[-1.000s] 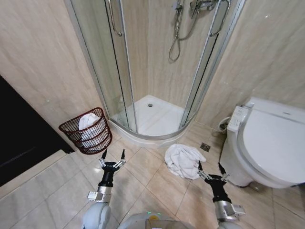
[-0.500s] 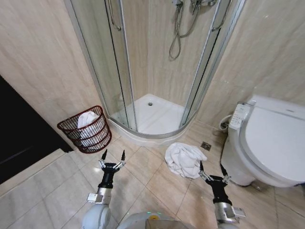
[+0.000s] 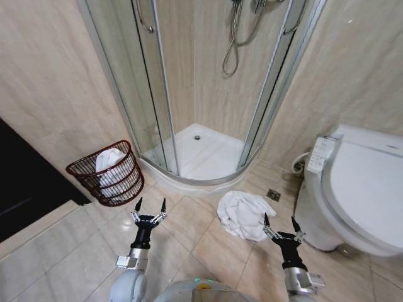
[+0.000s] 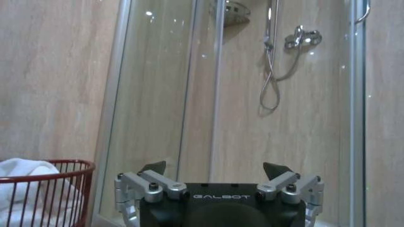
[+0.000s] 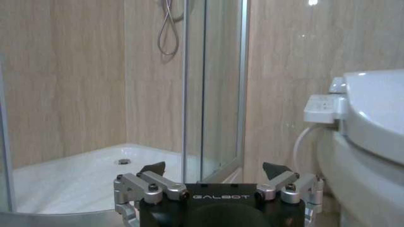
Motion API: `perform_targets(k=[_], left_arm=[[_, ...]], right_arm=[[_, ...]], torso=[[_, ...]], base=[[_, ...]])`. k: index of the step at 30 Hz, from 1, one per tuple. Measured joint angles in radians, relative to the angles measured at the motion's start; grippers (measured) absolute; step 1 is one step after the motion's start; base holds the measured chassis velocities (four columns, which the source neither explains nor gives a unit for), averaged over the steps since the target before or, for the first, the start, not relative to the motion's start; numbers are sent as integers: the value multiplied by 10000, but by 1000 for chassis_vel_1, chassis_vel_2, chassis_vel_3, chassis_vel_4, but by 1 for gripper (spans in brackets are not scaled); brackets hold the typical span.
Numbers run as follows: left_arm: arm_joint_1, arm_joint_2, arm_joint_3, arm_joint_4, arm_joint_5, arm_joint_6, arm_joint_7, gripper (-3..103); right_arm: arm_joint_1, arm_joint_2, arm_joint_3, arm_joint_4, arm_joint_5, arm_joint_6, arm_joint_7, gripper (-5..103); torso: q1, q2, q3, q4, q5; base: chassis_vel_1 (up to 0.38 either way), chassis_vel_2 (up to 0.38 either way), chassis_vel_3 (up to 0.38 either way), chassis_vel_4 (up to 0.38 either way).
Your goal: Discard the used towel into the hamper.
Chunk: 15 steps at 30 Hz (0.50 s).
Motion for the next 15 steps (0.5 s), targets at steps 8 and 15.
perform_targets(k=[8, 15], left_arm=[[-49, 9, 15, 82, 17, -2, 10, 100], [-163, 55, 39, 160, 23, 27, 87, 100]], right_arm=[[53, 35, -31, -72, -6, -2, 0, 100], [100, 99, -21, -155, -94, -48, 226, 100]], torso=[[-69, -319, -254, 0, -1], [-128, -596, -473, -1, -1]], base=[[-99, 99, 91, -95], [-9, 10, 4, -9]])
